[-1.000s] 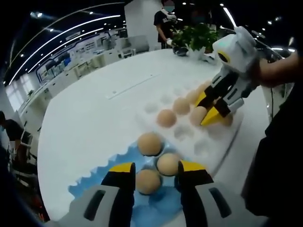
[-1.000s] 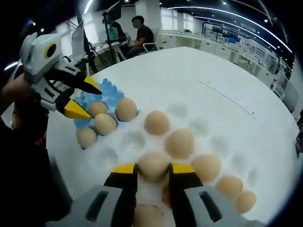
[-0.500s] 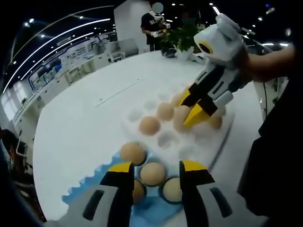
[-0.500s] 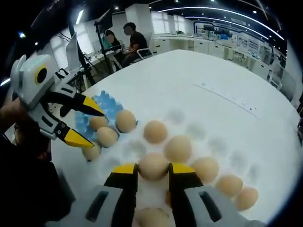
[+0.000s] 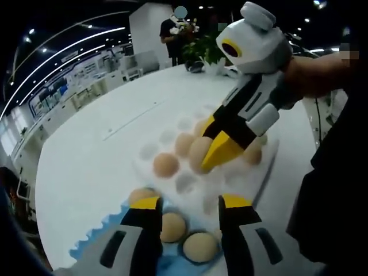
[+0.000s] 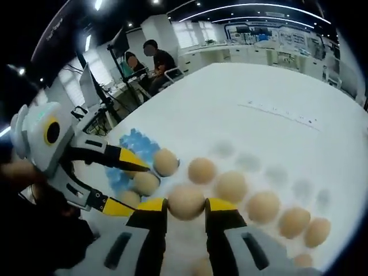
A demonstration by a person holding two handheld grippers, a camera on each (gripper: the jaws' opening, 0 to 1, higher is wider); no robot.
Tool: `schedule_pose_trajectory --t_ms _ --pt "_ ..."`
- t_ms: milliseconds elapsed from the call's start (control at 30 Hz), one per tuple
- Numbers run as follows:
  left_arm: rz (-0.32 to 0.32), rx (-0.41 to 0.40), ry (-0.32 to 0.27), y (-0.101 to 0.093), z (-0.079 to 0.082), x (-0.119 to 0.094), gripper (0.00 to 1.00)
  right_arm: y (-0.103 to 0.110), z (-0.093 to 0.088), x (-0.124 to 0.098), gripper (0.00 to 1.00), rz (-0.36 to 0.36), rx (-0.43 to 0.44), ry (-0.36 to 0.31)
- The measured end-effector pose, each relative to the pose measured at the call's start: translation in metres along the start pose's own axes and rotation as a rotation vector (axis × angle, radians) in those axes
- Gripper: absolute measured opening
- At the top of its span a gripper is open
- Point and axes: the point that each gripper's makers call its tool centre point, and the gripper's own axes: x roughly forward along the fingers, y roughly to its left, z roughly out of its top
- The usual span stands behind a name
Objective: Place the egg into an empty slot of the egg tray after lifting it from the table, then release the egg inside the slot.
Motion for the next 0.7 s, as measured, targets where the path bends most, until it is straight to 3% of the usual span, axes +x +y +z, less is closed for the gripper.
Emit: schedule_pose_trajectory --t_ms 100,333,567,700 --pt "-0.004 0.007 -0.004 -0.002 0.002 0.002 0.4 0.004 0.0 0.0 0.27 0.014 0.008 -0.002" --pt "-0.01 0.002 -0.034 -0.005 0.008 0.005 0.4 0.018 0.003 0.002 0.27 0.096 0.165 -0.022" --pt "-0.006 0.014 -0.049 -0.005 0.012 0.004 0.4 0.028 0.006 0.003 0.27 0.187 0.377 -0.039" --pt "-0.019 0.019 -0.065 -0.008 0.016 0.004 0.39 0.033 0.002 0.004 0.27 0.237 0.466 -0.02"
